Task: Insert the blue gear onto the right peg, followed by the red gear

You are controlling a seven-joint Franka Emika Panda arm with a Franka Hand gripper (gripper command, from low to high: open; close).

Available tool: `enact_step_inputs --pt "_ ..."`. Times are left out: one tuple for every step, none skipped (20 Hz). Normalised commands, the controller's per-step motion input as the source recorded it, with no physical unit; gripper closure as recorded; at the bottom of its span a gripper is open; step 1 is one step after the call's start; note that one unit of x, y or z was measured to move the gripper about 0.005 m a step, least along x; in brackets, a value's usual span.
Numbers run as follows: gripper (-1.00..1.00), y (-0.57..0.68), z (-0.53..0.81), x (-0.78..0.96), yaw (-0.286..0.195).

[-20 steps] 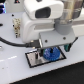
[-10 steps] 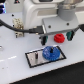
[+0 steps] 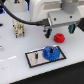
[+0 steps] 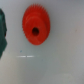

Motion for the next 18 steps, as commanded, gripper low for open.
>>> enact_step_inputs --pt "-1.0 0.29 -0.21 -0.36 0.0" --pt "-1.0 0.25 -0.26 -0.3 0.0" --pt "-1.0 0.23 -0.32 -0.25 0.0" --pt "-1.0 0.24 -0.32 -0.26 0.0" --pt "-1.0 0.22 -0.33 -0.18 0.0" --pt "-1.0 0.18 -0.38 -0.17 0.0" --pt "-1.0 0.19 -0.36 -0.21 0.0" --pt "-1.0 0.14 -0.36 -0.18 0.0" --pt "-1.0 0.13 -0.39 -0.15 0.0" --pt "-1.0 0.11 -0.4 -0.12 0.0" --pt "-1.0 0.06 -0.4 -0.13 0.0" --pt "-1.0 0.05 -0.41 -0.14 0.0" --pt "-1.0 0.42 -0.42 -0.35 0.0" --pt "-1.0 0.03 -0.4 -0.12 0.0" --pt "-1.0 0.0 -0.41 -0.09 0.0" --pt "-1.0 0.01 -0.39 -0.1 0.0" --pt "-1.0 -0.01 -0.39 -0.1 0.0" --pt "-1.0 0.01 -0.34 -0.06 0.0"
